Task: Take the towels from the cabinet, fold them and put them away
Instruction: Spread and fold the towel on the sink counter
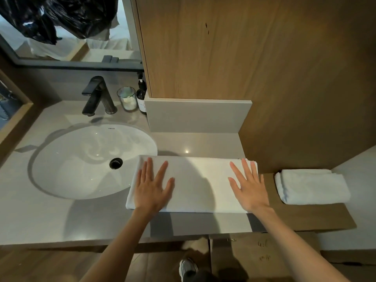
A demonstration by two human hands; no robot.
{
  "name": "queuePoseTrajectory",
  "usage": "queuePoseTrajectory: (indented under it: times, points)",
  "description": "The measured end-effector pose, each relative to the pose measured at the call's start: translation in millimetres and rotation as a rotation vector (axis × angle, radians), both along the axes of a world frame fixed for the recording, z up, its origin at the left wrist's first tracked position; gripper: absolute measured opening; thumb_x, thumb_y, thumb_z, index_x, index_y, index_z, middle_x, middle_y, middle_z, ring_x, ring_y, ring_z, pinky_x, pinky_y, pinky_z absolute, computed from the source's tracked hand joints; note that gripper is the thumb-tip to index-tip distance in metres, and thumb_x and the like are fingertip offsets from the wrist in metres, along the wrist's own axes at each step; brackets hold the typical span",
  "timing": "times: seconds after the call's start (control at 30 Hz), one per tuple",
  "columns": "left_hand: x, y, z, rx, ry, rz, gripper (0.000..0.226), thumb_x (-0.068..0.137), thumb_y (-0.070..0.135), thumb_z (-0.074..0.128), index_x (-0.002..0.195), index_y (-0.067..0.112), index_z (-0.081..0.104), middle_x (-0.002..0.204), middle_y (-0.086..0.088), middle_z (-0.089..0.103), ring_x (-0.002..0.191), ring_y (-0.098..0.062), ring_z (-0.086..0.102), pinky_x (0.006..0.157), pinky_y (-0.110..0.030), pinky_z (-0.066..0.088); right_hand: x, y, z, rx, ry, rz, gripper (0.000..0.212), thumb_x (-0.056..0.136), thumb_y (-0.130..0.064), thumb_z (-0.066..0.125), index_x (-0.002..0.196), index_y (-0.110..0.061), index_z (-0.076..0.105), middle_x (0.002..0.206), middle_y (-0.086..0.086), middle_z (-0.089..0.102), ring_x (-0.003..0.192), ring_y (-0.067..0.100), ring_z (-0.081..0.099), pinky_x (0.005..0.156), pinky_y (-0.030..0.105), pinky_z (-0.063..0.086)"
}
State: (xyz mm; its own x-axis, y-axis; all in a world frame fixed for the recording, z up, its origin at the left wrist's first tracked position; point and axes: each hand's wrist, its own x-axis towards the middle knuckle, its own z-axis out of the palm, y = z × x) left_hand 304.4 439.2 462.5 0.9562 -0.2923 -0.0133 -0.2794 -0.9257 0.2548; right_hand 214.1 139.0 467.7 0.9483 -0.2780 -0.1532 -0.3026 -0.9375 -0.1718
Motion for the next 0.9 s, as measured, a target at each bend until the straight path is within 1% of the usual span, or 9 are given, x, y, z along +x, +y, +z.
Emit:
queuePoseTrajectory:
  times: [0.17, 0.3, 0.4, 0.53, 0.57, 0.67, 0.73, 0.83, 0.9]
  points:
    - [-3.5, 1.3, -2.4, 0.017, 0.016, 0.193, 0.072, 0.087, 0.070, 0.008, 0.151, 0.038, 0.000, 0.157, -0.018, -0.019, 0.146, -0.038, -0.013, 0.118, -0.047, -0.007, -3.0, -1.7, 3.8, 0.150, 0.027, -0.093, 0.061, 0.089, -0.069, 0.008, 0.139, -0.056, -0.025, 0.147, -0.026, -0.038, 0.145, 0.029, -0.025, 0.116, 0.052, 0.025]
    - [-4.7, 5.7, 4.8, -0.028, 0.066, 0.278, 0.068, 0.091, 0.063, 0.020, 0.151, 0.032, 0.012, 0.158, -0.020, -0.002, 0.132, -0.045, 0.030, 0.111, -0.050, 0.028, -4.8, 2.9, 8.5, 0.211, 0.016, -0.157, 0.064, 0.088, -0.072, 0.013, 0.140, -0.058, -0.023, 0.148, -0.021, -0.040, 0.147, 0.038, -0.009, 0.111, 0.056, 0.034]
    - [-4.0, 11.4, 6.5, -0.085, 0.089, 0.288, 0.064, 0.095, 0.058, 0.029, 0.151, 0.032, 0.013, 0.154, -0.022, 0.014, 0.125, -0.041, 0.039, 0.103, -0.049, 0.037, -8.6, 7.1, 9.1, 0.259, -0.017, -0.253, 0.068, 0.084, -0.078, 0.015, 0.140, -0.061, -0.018, 0.158, -0.010, -0.026, 0.145, 0.041, 0.016, 0.105, 0.056, 0.041]
    - [4.2, 16.9, 5.8, -0.193, 0.119, 0.324, 0.060, 0.095, 0.057, 0.035, 0.149, 0.037, 0.020, 0.127, -0.022, 0.044, 0.111, -0.037, 0.047, 0.096, -0.046, 0.041, -10.4, 8.8, 7.6, 0.232, -0.035, -0.307, 0.066, 0.086, -0.075, 0.017, 0.142, -0.060, -0.014, 0.157, 0.011, 0.019, 0.138, 0.036, 0.027, 0.108, 0.054, 0.035]
    - [6.0, 17.4, 7.3, -0.226, 0.132, 0.339, 0.058, 0.095, 0.057, 0.036, 0.149, 0.040, 0.022, 0.120, -0.021, 0.048, 0.108, -0.037, 0.048, 0.095, -0.046, 0.040, -10.1, 9.1, 7.4, 0.213, -0.039, -0.305, 0.066, 0.087, -0.073, 0.017, 0.144, -0.058, -0.013, 0.156, 0.011, 0.018, 0.136, 0.035, 0.027, 0.108, 0.054, 0.033]
    - [14.2, 19.4, 10.4, -0.273, 0.191, 0.361, 0.054, 0.096, 0.055, 0.037, 0.147, 0.046, 0.024, 0.110, -0.021, 0.052, 0.108, -0.040, 0.049, 0.096, -0.045, 0.038, -6.2, 10.5, 7.3, 0.108, -0.031, -0.268, 0.068, 0.091, -0.067, 0.017, 0.148, -0.048, -0.014, 0.160, 0.005, -0.017, 0.141, 0.038, 0.017, 0.110, 0.058, 0.025]
    - [21.6, 24.2, 5.7, -0.313, 0.215, 0.368, 0.050, 0.097, 0.052, 0.039, 0.145, 0.048, 0.029, 0.108, -0.021, 0.054, 0.108, -0.040, 0.050, 0.097, -0.046, 0.039, -2.1, 11.5, 7.4, 0.019, -0.006, -0.208, 0.068, 0.094, -0.060, 0.015, 0.151, -0.037, -0.014, 0.157, 0.006, -0.028, 0.145, 0.040, 0.006, 0.114, 0.060, 0.016]
    - [27.6, 32.1, 3.1, -0.500, 0.196, 0.356, 0.041, 0.098, 0.037, 0.048, 0.138, 0.045, 0.044, 0.103, -0.019, 0.062, 0.099, -0.037, 0.057, 0.091, -0.045, 0.046, 5.2, 16.1, 15.1, -0.078, -0.014, -0.130, 0.064, 0.101, -0.045, 0.024, 0.155, -0.020, 0.000, 0.160, 0.013, -0.019, 0.148, 0.039, -0.003, 0.115, 0.059, 0.004]
    - [26.9, 32.5, 11.8, -0.638, 0.175, 0.321, 0.038, 0.097, 0.020, 0.052, 0.131, 0.038, 0.054, 0.106, -0.010, 0.064, 0.096, -0.027, 0.058, 0.085, -0.036, 0.046, 13.5, 21.8, 26.4, -0.087, -0.067, -0.041, 0.060, 0.101, -0.028, 0.039, 0.154, -0.016, 0.013, 0.162, 0.015, -0.004, 0.148, 0.038, 0.000, 0.117, 0.056, 0.003]
